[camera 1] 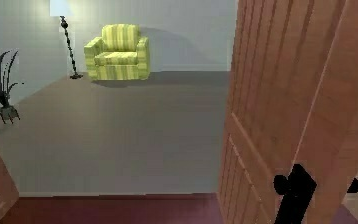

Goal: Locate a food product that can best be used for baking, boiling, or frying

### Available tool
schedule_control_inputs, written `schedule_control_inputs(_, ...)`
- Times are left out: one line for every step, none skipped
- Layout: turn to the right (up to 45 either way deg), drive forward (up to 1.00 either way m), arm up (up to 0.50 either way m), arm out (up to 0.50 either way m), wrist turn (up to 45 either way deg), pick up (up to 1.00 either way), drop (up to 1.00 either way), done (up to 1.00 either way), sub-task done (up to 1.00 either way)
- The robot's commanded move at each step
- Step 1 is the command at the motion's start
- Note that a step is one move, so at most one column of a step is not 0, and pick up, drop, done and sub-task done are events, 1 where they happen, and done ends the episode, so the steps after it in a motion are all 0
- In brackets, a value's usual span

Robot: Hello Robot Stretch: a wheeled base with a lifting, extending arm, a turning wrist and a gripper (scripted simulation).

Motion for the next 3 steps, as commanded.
schedule_control_inputs(45.0,0.0,0.0,0.0,0.0,0.0,0.0,0.0,0.0)
schedule_control_inputs(45.0,0.0,0.0,0.0,0.0,0.0,0.0,0.0,0.0)
schedule_control_inputs(21.0,0.0,0.0,0.0,0.0,0.0,0.0,0.0,0.0)
